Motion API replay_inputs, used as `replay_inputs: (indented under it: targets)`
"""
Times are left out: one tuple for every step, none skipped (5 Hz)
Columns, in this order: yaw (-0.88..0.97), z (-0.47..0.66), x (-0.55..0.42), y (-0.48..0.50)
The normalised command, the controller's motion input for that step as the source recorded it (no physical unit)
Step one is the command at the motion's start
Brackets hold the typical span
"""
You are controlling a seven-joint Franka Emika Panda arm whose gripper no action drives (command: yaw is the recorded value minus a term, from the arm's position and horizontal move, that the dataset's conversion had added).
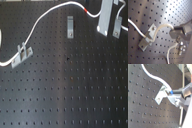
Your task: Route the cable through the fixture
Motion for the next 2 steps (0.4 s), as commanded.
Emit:
replay_inputs:
  targets:
    - [0.07, 0.07, -0.556, -0.773]
    - [0.0, 0.0, -0.018, -0.026]
